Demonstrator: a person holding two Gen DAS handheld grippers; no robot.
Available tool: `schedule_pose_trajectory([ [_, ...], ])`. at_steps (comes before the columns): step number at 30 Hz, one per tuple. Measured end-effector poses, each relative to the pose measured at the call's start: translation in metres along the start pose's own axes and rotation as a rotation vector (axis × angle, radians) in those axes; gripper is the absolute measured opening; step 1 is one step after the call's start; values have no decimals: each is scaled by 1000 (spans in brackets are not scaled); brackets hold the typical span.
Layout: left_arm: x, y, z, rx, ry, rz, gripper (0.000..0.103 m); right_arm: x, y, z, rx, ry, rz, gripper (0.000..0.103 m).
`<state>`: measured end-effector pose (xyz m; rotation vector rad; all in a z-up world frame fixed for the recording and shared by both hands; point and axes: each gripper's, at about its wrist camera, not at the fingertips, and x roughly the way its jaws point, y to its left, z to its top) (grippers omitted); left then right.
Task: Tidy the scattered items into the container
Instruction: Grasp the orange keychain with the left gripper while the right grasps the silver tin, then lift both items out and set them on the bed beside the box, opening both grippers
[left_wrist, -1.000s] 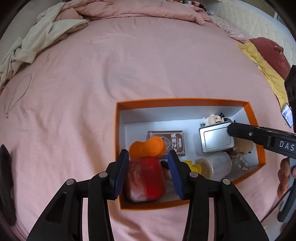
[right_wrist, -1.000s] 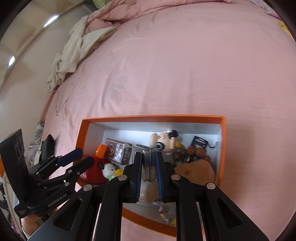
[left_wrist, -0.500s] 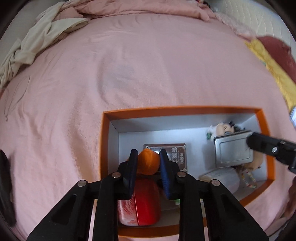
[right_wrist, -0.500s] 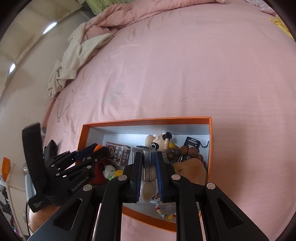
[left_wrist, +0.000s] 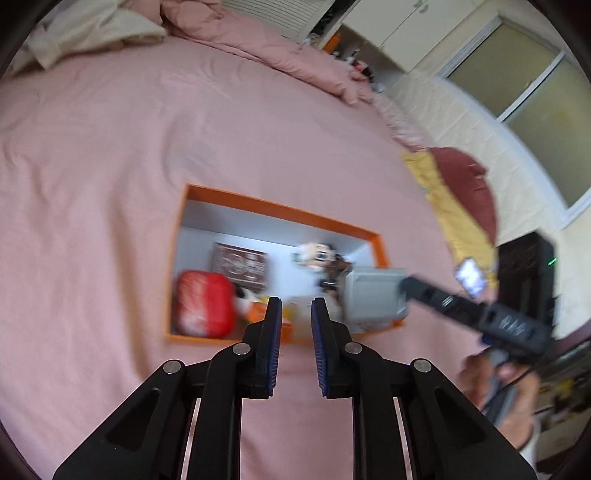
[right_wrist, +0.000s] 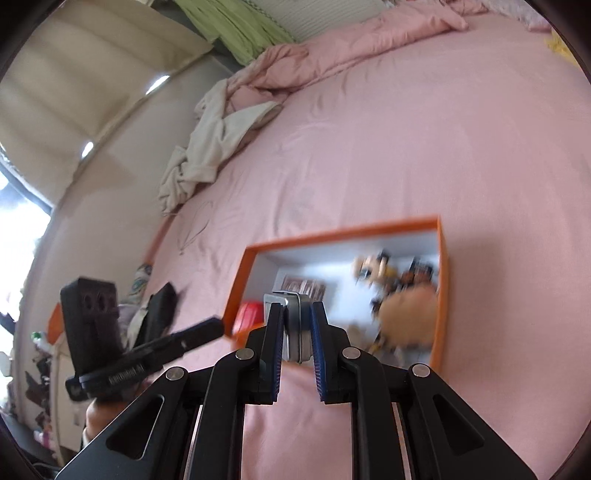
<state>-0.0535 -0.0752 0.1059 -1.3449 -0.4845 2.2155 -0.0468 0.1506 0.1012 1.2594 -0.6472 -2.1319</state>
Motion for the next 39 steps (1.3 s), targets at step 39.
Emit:
schedule_pose_trajectory([
  [39, 38, -21, -45, 122, 232, 50, 28, 25, 7, -46, -64, 180, -134, 14],
])
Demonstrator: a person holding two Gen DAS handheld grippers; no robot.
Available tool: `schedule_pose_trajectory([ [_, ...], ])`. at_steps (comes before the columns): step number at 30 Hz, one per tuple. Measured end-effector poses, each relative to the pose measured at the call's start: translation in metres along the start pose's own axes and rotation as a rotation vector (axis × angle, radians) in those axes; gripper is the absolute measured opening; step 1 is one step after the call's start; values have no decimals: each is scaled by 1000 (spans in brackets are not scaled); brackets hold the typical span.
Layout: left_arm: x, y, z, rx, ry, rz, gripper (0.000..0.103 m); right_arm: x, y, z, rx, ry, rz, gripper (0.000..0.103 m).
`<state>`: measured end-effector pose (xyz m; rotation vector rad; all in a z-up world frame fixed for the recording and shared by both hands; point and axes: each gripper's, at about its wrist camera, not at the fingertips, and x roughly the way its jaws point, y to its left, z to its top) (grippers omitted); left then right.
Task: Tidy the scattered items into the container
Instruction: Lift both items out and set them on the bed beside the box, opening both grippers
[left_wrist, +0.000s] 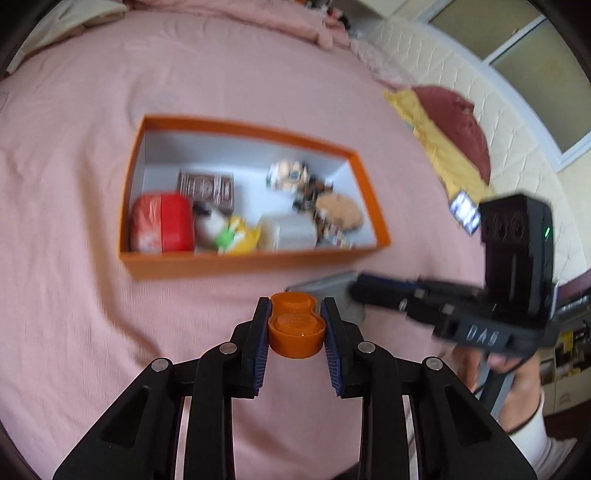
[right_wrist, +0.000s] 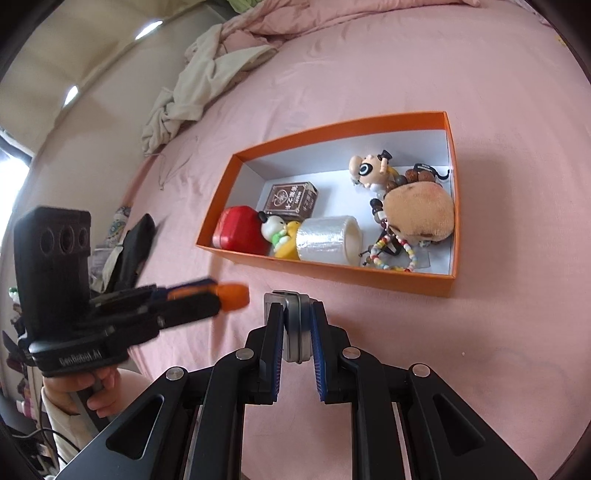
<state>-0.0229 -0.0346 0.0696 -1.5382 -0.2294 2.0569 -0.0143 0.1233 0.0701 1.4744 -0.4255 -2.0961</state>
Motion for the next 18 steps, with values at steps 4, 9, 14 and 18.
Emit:
schedule_pose_trajectory([
  [4, 18, 6, -2, -14, 77, 47, 28, 8, 0, -4, -11, 38, -44, 14],
  [9, 24, 18, 5, -99, 66, 114, 30, 8, -3, -6, -6, 36, -76, 17],
  [14, 1, 27, 7, -169, -51, 42, 40, -12, -10, -1, 44, -62, -3, 29],
  [18, -9, 24, 13, -173, -142, 38, 54, -26, -19, 4, 87, -134, 24, 29],
])
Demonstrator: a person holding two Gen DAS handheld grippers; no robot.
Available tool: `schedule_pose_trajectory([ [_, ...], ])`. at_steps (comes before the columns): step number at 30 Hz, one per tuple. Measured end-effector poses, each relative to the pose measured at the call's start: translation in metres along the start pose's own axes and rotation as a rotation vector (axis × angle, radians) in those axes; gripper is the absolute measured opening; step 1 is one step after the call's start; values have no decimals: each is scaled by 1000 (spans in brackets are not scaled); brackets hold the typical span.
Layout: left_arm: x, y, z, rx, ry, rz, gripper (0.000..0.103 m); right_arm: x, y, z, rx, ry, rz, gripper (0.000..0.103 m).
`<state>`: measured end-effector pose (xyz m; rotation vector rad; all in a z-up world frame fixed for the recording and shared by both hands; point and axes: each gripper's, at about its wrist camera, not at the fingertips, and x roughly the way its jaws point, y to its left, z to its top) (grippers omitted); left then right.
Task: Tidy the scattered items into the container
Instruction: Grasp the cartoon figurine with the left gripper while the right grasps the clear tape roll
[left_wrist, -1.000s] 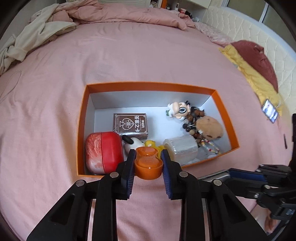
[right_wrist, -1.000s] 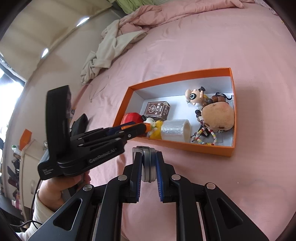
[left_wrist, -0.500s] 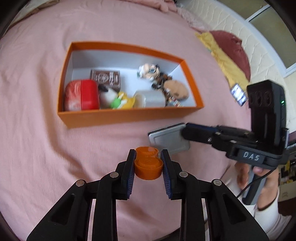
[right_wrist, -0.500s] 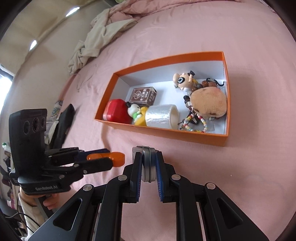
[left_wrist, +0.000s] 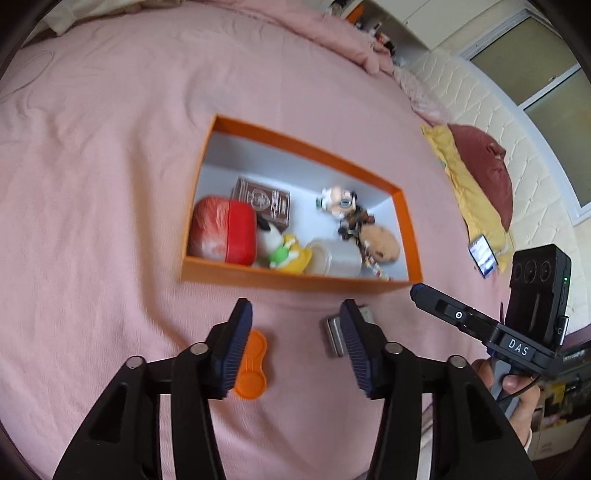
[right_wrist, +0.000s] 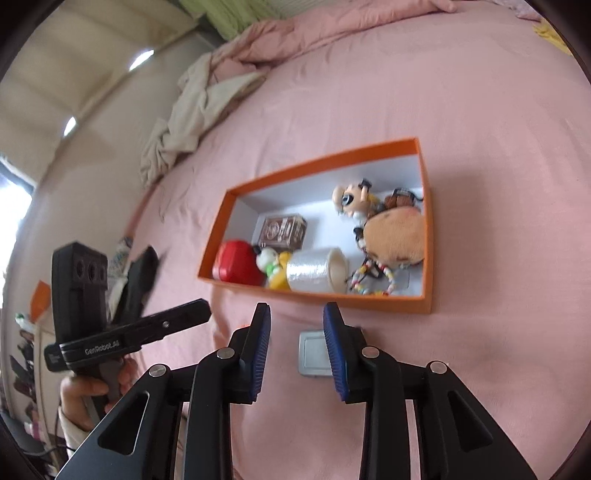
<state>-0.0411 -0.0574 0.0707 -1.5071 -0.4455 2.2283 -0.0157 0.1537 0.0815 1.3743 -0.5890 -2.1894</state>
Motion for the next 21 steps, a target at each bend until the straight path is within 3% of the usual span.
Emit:
schedule_pose_trajectory([
  [8, 16, -12, 15, 17, -47, 154, 57, 18, 7, 28, -10, 61, -23, 31],
  [10, 17, -19, 15, 54, -47, 176, 70, 28, 10, 36, -16, 86, -49, 36],
  [13, 17, -21, 14, 86, -47, 200, 78, 41, 15, 49, -38, 122, -99, 38],
  [18, 13, -11, 15, 43, -45, 162, 78, 78, 14, 62, -4, 310, -133, 47],
  [21, 11, -5, 15, -3, -42, 130, 78, 111, 9, 59, -12, 443, -206, 53],
])
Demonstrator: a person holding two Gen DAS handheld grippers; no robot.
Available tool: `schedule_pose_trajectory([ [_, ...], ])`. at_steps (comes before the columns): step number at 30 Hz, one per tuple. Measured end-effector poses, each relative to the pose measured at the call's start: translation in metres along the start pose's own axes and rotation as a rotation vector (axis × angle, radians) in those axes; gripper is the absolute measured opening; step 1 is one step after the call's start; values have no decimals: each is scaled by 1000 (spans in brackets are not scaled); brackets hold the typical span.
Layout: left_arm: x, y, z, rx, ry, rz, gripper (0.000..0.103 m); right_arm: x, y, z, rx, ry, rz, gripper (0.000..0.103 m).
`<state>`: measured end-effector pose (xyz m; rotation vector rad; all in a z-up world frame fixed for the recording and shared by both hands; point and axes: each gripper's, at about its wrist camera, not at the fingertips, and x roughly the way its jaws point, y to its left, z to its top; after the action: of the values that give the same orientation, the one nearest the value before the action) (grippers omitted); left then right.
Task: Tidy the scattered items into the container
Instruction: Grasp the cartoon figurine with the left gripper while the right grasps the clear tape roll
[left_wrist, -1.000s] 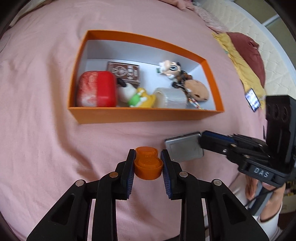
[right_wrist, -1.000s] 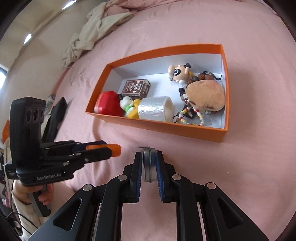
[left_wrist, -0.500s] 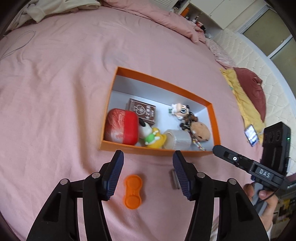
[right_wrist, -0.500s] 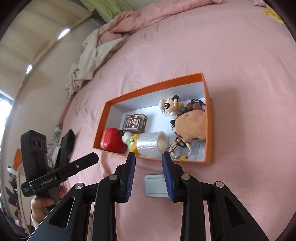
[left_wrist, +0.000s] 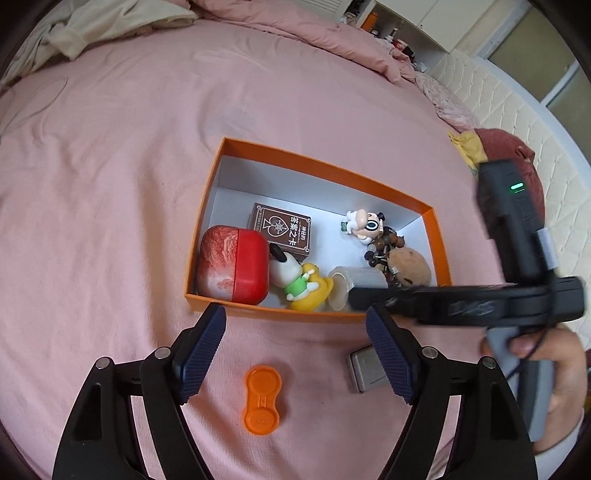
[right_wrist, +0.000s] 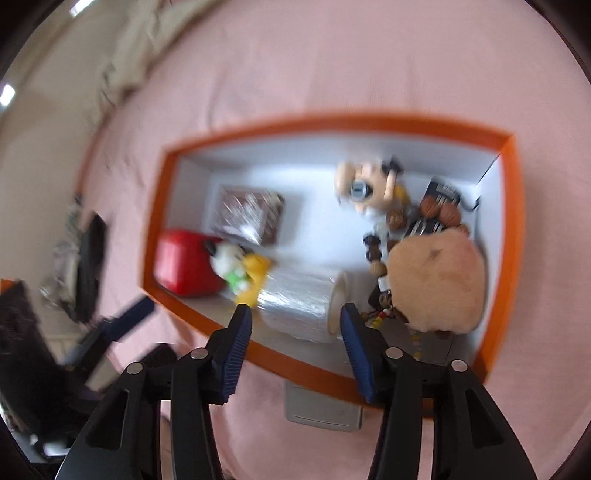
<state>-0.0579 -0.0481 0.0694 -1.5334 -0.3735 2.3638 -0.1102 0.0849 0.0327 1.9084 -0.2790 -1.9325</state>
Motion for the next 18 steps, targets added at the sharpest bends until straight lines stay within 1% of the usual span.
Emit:
schedule_pose_trajectory([
  [2, -4, 2, 0, -16, -9, -14, 78, 6, -5, 3, 20, -40, 26, 52],
  [5, -18, 3, 1, -14, -55, -58, 78, -6, -15, -2, 64, -126, 85, 49],
  [7, -27, 3, 1, -13, -86, -88, 78, -26, -20, -8, 73, -196, 133, 49],
  [8, -32, 3, 3, -17, -116, -94, 78, -37, -23, -11, 76, -232, 156, 49],
  [10, -43, 2, 10, -26, -193, -84, 78, -59, -35, -19, 114, -317, 190, 49],
  [11, -42, -2, 16, -10, -205, -82, 78, -68, -43, -24, 141, -355, 189, 49],
  [12, -39, -9, 23, 19, -201, -84, 78, -76, -52, -30, 172, -391, 181, 49],
  [13, -31, -17, 29, 49, -180, -76, 78, -85, -61, -36, 202, -427, 174, 49],
  [14, -18, -27, 34, 80, -143, -56, 78, -91, -70, -42, 234, -458, 170, 50],
  [16, 7, -47, 44, 143, -67, -17, 78, -100, -87, -55, 294, -498, 210, 50],
  [18, 32, -66, 50, 190, -10, -5, 78, -105, -93, -62, 322, -525, 214, 50],
])
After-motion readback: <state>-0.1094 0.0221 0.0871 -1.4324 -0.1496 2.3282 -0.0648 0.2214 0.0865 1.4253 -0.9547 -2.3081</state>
